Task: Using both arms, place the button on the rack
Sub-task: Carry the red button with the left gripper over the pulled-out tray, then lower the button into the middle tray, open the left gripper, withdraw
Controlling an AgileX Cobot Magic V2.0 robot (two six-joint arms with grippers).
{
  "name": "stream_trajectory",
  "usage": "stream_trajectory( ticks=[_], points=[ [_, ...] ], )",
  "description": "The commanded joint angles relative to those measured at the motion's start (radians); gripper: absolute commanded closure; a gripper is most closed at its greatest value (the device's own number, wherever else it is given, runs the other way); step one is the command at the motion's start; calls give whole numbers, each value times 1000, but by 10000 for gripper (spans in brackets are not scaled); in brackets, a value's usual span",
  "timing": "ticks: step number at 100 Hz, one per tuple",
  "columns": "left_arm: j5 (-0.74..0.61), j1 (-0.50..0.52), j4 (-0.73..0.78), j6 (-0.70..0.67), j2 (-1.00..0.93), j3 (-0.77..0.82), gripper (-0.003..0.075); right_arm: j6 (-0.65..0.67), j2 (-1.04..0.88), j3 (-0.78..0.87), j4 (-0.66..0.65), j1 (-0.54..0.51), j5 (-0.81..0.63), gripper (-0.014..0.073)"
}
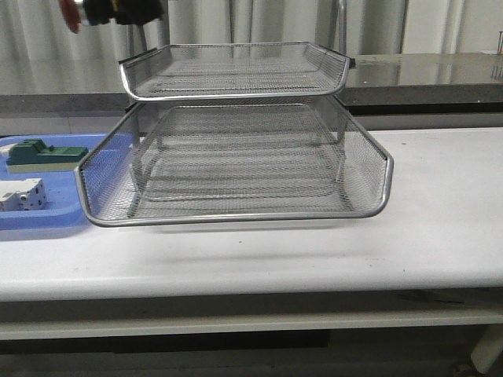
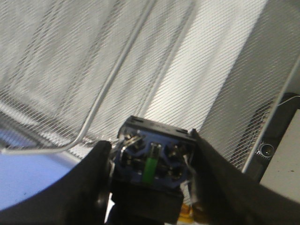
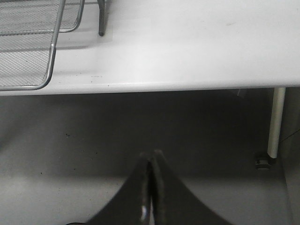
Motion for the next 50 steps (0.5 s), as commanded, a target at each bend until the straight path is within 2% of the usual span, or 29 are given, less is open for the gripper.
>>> stream_trajectory(
  ticks=[1, 21, 50],
  points=[
    [-39, -48, -19, -3, -20, -24, 716, -3, 3, -26, -17, -1, -55, 662],
    [-91, -120, -19, -1, 61, -24, 716, -3, 3, -26, -17, -1, -55, 662],
    [-148, -167, -19, 23, 171, -24, 716, -3, 3, -26, -17, -1, -55, 662]
  ],
)
